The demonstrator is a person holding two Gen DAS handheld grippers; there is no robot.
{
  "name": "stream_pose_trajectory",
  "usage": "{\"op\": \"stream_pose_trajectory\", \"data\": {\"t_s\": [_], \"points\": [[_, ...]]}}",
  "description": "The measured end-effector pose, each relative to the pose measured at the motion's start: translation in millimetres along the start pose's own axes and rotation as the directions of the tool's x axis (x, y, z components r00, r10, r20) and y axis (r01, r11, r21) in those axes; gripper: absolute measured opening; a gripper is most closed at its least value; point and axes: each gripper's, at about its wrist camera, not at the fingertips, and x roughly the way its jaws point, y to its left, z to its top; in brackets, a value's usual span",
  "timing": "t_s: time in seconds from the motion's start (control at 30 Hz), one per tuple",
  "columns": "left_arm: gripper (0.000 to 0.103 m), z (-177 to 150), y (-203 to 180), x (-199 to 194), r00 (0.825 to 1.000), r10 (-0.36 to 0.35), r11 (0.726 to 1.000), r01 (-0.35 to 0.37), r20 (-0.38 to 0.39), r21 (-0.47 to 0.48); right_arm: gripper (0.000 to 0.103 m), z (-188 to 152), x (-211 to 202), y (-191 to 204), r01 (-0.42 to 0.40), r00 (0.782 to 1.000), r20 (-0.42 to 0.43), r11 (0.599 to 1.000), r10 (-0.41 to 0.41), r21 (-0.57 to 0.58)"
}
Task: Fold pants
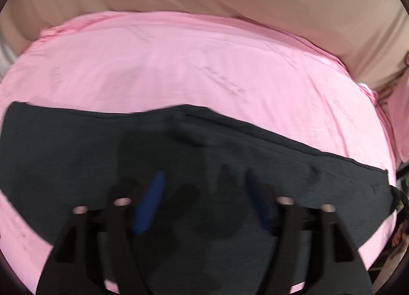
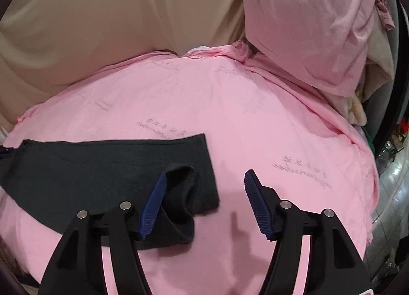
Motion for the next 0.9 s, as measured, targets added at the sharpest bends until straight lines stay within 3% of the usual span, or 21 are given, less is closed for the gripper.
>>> {"op": "stream_pose_trajectory", "data": {"t_s": [0.1,0.2,0.33,0.5,0.67,0.7,0.83,0.9], "points": [[0.072,4.9,-19.9,22.4,0.996,-0.054,0.998,0.055,-0.072,0.01,0.067,3.7,18.1,-0.3,0.004,0.999,-0.051,0.999,-0.002,0.039],[0.072,15.1,-23.8,46.9,0.983,-0.109,0.993,0.101,-0.144,-0.064,0.067,1.2,29.1,-0.7,-0.003,0.998,-0.065,0.997,0.008,0.078],[0.072,29.6,-7.4,56.6,0.981,-0.137,0.978,0.112,-0.135,-0.177,0.067,-2.9,27.4,-0.9,0.006,0.998,-0.063,0.997,-0.001,0.083],[0.072,45.3,26.1,41.8,0.991,-0.112,0.961,0.089,-0.074,-0.262,0.067,-3.1,11.8,-9.0,-0.006,1.0,-0.018,0.995,0.008,0.104],[0.072,51.3,24.1,68.8,0.977,-0.1,0.967,0.051,-0.187,-0.249,0.067,-2.0,26.3,-4.0,-0.01,0.999,-0.044,0.995,0.014,0.102],[0.069,54.1,22.8,70.2,0.982,-0.071,0.97,0.026,-0.176,-0.242,0.067,-2.1,30.7,-1.9,-0.013,0.999,-0.051,0.995,0.018,0.099],[0.007,62.4,26.5,75.6,0.98,0.082,0.963,-0.125,-0.18,-0.238,0.067,-2.8,45.0,4.5,-0.01,0.997,-0.081,0.997,0.016,0.078],[0.004,66.4,34.8,74.5,0.982,0.056,0.958,-0.104,-0.18,-0.268,0.065,-3.0,47.9,6.7,-0.024,0.996,-0.084,0.997,0.03,0.076]]}}
